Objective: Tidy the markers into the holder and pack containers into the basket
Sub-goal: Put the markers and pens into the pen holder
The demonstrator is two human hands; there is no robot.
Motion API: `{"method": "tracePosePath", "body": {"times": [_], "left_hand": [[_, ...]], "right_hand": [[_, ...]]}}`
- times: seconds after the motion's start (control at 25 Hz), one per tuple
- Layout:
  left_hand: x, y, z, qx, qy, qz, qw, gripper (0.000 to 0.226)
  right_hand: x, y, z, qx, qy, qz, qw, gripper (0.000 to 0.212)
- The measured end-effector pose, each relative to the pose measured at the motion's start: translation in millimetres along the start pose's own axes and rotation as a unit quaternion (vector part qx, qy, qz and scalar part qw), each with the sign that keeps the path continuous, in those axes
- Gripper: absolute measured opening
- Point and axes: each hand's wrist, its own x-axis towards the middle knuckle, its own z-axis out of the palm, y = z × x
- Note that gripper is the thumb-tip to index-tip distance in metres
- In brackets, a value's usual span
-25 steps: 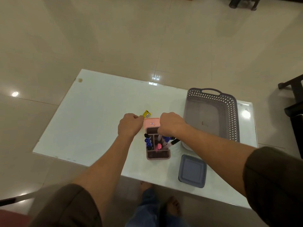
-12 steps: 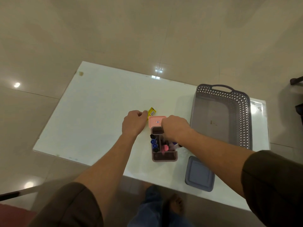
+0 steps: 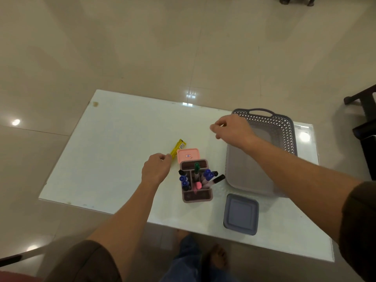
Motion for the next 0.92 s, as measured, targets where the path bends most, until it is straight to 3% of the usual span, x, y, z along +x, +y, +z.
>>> {"method": "tracePosePath", "body": {"times": [0.12,0.24,0.36,0.56,0.76,0.92], "left_hand": [[-27,-31,8,-0.081,-0.011,-0.043,0.996,0.024],[-65,-61,25,-0.132,-0.045,-0.073,0.988,0.024],[-60,-62,35,-0.156,-0.029,-0.036,0.987,0.022],[-19,-24,29,-0.055,0.005,0.047,0.997,0.023],[2,1,30,0.058,-0.067,0.041,0.995,0.023],[17,7,27,0.085,-0.114,0.038,0.989,0.021]], "right_hand": [[-39,49,-3,0.073,0.027,0.071,0.994,0.022],[-89,98,39,0.021,-0.052,0.117,0.991,0.026],[-106,114,83,-0.026,-0.111,0.127,0.985,0.023],[-97,106,109,-0.073,-0.133,0.142,0.978,0.018],[-85,95,120,-0.026,-0.167,0.149,0.974,0.027],[-82,93,133,-0.053,-0.143,0.117,0.981,0.014]]}}
